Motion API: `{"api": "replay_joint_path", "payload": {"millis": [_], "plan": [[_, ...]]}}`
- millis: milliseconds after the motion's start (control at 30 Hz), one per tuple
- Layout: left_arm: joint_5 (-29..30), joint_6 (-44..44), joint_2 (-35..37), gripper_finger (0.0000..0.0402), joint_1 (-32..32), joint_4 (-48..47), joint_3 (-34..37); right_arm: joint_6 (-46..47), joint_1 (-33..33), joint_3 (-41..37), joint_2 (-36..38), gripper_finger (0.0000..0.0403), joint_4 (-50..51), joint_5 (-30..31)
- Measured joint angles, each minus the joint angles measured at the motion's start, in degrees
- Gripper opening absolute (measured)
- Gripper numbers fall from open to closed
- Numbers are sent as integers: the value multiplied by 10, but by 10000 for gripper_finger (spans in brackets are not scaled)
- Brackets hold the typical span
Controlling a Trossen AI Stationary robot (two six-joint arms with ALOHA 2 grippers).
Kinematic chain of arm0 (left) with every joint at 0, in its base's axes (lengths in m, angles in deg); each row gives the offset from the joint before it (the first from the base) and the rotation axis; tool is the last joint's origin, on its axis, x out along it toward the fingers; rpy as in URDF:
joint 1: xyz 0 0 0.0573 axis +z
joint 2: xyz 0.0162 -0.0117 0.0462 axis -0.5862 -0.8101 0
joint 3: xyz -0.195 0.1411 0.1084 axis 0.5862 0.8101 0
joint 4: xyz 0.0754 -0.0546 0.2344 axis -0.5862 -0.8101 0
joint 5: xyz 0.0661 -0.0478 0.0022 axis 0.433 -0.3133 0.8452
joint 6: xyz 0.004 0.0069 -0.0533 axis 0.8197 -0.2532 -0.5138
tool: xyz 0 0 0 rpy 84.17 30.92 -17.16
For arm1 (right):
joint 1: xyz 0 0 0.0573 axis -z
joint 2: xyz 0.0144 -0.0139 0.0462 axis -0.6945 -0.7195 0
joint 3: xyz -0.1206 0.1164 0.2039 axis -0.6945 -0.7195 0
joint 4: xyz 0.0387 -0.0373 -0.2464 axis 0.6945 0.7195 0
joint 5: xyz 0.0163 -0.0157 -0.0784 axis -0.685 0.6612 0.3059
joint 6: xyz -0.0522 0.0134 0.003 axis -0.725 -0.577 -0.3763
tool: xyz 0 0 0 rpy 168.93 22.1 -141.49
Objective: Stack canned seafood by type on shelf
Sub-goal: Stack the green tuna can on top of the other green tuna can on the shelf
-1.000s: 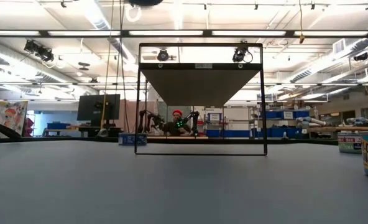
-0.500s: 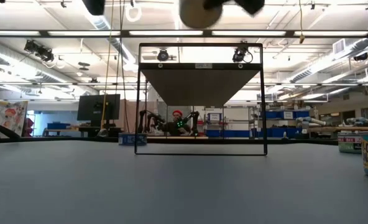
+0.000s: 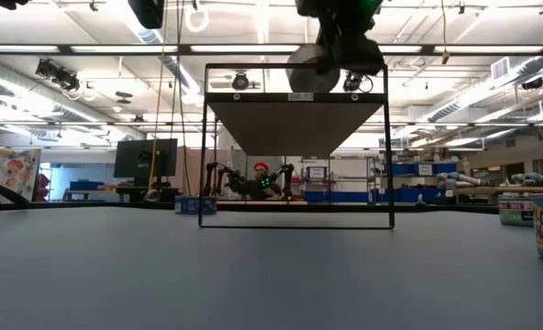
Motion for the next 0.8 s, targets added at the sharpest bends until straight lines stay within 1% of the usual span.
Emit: {"api": "replay_joint_path", "payload": {"millis": [133,300,433,533,667,800], "plan": [[0,-1,0,102,0,0,0,-11,17,0,0,143,0,-19],[8,-1,0,102,0,0,0,-12,25,0,0,143,0,-61],[9,-1,0,102,0,1,0,-12,27,0,0,144,1,-60],[9,-6,0,102,0,1,0,-8,30,0,0,158,7,-66],[9,-12,0,102,0,1,0,10,39,0,0,174,21,-96],[9,-12,0,102,0,1,0,17,40,0,0,182,30,-101]]}}
